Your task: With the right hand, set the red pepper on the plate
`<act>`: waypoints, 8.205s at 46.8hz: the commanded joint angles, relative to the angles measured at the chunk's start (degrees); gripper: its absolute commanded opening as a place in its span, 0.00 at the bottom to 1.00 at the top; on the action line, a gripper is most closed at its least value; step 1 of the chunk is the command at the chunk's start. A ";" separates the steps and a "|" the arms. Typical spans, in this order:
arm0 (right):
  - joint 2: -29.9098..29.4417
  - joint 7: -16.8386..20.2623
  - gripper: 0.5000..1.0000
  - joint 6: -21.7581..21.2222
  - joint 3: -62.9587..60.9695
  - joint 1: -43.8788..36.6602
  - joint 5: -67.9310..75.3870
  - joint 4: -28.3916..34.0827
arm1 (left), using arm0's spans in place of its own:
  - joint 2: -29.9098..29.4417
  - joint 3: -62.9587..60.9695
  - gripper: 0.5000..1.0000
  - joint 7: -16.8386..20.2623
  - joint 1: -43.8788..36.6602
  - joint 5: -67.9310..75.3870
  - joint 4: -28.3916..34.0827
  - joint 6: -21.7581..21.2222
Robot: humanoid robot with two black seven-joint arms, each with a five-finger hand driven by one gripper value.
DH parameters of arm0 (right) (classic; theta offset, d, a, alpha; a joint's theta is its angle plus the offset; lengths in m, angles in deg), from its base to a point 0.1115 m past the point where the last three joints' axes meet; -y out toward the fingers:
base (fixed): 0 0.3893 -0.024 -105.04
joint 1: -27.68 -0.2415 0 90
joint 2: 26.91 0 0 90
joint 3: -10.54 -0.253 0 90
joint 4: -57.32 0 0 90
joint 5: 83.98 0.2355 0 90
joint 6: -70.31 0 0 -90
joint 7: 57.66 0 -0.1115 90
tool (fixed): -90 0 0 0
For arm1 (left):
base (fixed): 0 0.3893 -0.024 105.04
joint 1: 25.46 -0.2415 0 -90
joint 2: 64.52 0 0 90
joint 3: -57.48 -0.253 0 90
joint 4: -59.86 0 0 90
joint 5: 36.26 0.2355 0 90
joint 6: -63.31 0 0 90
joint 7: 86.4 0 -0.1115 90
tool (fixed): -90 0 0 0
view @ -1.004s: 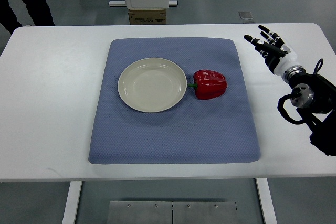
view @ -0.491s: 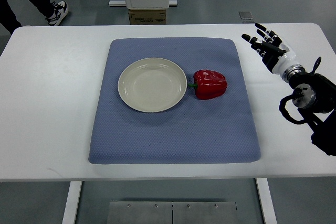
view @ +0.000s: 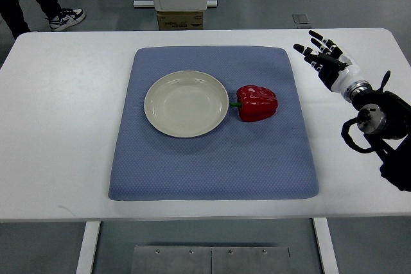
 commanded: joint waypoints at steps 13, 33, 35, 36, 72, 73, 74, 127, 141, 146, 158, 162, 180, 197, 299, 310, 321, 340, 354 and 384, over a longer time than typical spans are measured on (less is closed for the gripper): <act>0.28 -0.35 1.00 -0.01 -0.28 0.53 0.00 -1.15 | 0.00 0.00 1.00 0.00 0.00 0.01 0.00 0.00; 1.95 -0.62 1.00 -2.03 -0.01 1.58 0.00 -0.98 | 0.00 0.00 1.00 0.00 0.00 0.01 0.00 0.00; 1.95 -0.62 1.00 -2.47 -0.01 1.50 0.00 -0.89 | 0.00 0.00 1.00 0.00 0.00 0.01 0.00 0.00; 1.95 -0.62 1.00 -2.47 -0.01 1.50 0.00 -0.80 | 0.00 0.00 1.00 0.00 0.00 0.01 0.00 0.00; 5.73 -1.85 1.00 -4.93 7.01 0.88 -0.62 3.33 | 0.00 0.00 1.00 0.00 0.00 0.01 0.00 0.00; 5.99 -2.02 1.00 -5.28 7.45 0.79 -0.62 3.59 | 0.00 0.00 1.00 0.00 0.00 0.01 0.00 0.00; 6.34 -2.28 1.00 -5.63 7.89 0.71 -0.79 3.85 | 0.00 0.00 1.00 0.00 0.00 0.01 0.00 0.00; 12.41 -11.51 0.96 -5.46 41.29 -18.36 -36.04 16.25 | 0.00 0.00 1.00 0.00 0.00 0.01 0.00 0.00; 9.86 -10.55 0.92 -3.53 45.16 -19.42 -37.97 15.63 | 0.00 0.00 1.00 0.00 0.00 0.01 0.00 0.00; 8.81 -10.55 0.92 -1.51 47.88 -20.12 -37.97 15.02 | 0.00 0.00 1.00 0.00 0.00 0.01 0.00 0.00; 6.43 -10.55 0.93 -1.24 48.59 -20.13 -38.06 11.06 | 0.00 0.00 1.00 0.00 0.00 0.01 0.00 0.00; 6.26 -10.55 0.93 -1.15 49.29 -20.13 -38.06 10.62 | 0.00 0.00 1.00 0.00 0.00 0.01 0.00 0.00; 6.17 -10.72 0.93 -1.15 50.52 -20.13 -38.06 8.78 | 0.00 0.00 1.00 0.00 0.00 0.01 0.00 0.00; 6.17 -11.60 0.87 -0.71 52.46 -19.86 -38.06 7.64 | 0.00 0.00 1.00 0.00 0.00 0.01 0.00 0.00; -11.94 -2.81 0.00 1.57 51.23 -26.37 -36.30 7.72 | 0.00 0.00 1.00 0.00 0.00 0.01 0.00 0.00; -11.94 -1.76 0.00 1.83 51.23 -25.05 -36.39 7.46 | 0.00 0.00 1.00 0.00 0.00 0.01 0.00 0.00; -11.94 -0.70 0.00 4.38 51.23 -23.29 -36.30 6.14 | 0.00 0.00 1.00 0.00 0.00 0.01 0.00 0.00; -11.94 -1.06 1.00 6.23 50.08 -22.06 -34.89 5.79 | 0.00 0.00 1.00 0.00 0.00 0.01 0.00 0.00; -11.94 -1.14 1.00 6.05 48.33 -22.76 -34.63 7.02 | 0.00 0.00 1.00 0.00 0.00 0.01 0.00 0.00; -0.51 0.44 1.00 2.71 25.49 -14.77 -21.01 8.43 | 0.00 0.00 1.00 0.00 0.00 0.01 0.00 0.00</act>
